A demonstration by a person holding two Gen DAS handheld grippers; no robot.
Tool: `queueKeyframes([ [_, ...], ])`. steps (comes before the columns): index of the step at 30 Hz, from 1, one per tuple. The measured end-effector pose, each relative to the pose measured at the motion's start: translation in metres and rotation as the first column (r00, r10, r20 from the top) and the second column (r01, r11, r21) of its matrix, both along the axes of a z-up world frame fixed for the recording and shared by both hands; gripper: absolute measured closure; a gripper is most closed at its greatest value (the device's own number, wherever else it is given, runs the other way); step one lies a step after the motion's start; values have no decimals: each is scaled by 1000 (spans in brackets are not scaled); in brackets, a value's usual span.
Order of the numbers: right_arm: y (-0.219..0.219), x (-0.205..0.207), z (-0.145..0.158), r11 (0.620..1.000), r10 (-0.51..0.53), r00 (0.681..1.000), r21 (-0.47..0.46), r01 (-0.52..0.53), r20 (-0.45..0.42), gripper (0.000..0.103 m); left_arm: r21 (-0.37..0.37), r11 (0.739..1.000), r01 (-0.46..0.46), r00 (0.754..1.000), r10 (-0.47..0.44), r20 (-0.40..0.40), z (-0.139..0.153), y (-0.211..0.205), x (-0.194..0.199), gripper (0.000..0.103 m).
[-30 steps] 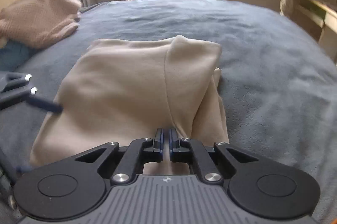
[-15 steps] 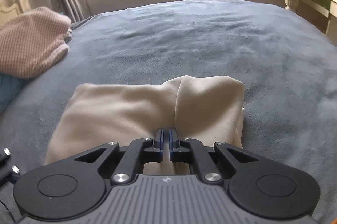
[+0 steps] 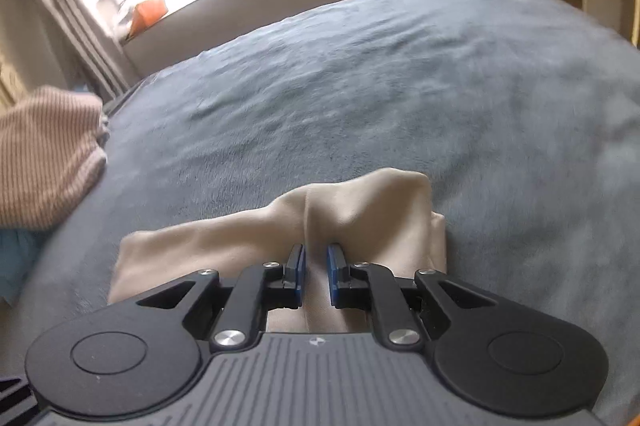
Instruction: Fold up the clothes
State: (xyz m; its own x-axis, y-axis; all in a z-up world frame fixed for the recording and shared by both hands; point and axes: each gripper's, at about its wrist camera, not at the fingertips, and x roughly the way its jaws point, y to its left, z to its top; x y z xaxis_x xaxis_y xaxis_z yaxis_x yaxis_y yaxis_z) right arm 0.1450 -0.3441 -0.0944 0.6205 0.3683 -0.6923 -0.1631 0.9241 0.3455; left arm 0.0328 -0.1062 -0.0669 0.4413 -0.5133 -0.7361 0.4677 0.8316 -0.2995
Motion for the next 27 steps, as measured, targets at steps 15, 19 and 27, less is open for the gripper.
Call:
queueKeyframes([
  [15, -21, -58, 37, 998, 55, 998, -10, -55, 2, 83, -17, 980, -201, 979, 200, -27, 9, 22, 26, 6],
  [19, -14, -70, 36, 996, 89, 996, -24, -89, 4, 83, 41, 974, -223, 974, 224, -25, 6, 18, 28, 6],
  [27, 4, -89, 32, 981, 174, 985, -95, -172, 18, 83, 139, 954, -267, 961, 274, -36, 1, 9, 30, 5],
])
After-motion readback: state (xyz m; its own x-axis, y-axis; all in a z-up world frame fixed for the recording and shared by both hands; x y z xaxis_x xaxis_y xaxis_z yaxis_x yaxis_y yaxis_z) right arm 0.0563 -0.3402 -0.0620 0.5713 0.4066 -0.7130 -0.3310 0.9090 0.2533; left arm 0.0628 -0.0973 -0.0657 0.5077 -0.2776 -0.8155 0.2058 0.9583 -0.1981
